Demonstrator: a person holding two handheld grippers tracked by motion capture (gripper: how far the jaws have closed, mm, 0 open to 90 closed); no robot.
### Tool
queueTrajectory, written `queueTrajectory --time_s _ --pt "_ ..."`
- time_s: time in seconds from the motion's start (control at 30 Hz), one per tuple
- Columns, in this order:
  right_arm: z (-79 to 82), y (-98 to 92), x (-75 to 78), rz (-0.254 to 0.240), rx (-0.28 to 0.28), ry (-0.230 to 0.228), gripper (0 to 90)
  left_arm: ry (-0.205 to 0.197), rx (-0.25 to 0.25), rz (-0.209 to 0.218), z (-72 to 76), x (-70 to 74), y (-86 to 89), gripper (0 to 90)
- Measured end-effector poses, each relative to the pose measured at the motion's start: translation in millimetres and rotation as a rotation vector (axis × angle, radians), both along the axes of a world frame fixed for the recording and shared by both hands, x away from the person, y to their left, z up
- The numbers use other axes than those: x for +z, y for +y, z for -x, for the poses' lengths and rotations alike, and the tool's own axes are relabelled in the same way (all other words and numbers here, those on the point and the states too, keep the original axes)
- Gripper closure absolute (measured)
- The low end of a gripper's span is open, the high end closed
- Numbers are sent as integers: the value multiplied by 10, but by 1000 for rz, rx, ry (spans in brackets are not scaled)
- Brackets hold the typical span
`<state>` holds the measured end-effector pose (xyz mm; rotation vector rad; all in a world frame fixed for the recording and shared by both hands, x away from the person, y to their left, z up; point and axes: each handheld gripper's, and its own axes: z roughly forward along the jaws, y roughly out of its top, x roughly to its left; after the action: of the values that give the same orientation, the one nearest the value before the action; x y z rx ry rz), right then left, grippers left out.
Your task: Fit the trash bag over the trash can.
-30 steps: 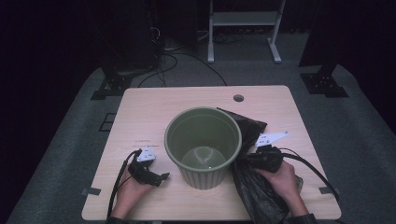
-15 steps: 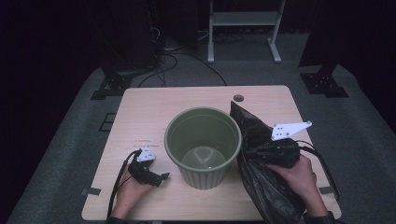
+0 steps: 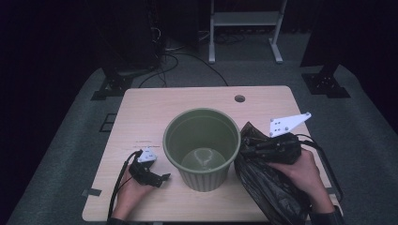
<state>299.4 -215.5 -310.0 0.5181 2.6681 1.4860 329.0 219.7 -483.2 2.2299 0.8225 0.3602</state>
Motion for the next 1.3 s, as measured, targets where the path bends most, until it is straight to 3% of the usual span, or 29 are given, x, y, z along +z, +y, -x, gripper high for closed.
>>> queueTrajectory --time_s 0.23,0.53,0.93,1.3 --pt "14 -90 72 -51 3 0 891 0 0 0 0 0 0 0" --pt "16 53 298 -101 72 -21 891 0 0 0 0 0 0 0" --pt "-65 637 632 -83 213 -30 891 0 0 0 -1 0 0 0" --pt "-200 1195 724 -70 300 -19 890 0 -2 0 -2 0 -1 0"
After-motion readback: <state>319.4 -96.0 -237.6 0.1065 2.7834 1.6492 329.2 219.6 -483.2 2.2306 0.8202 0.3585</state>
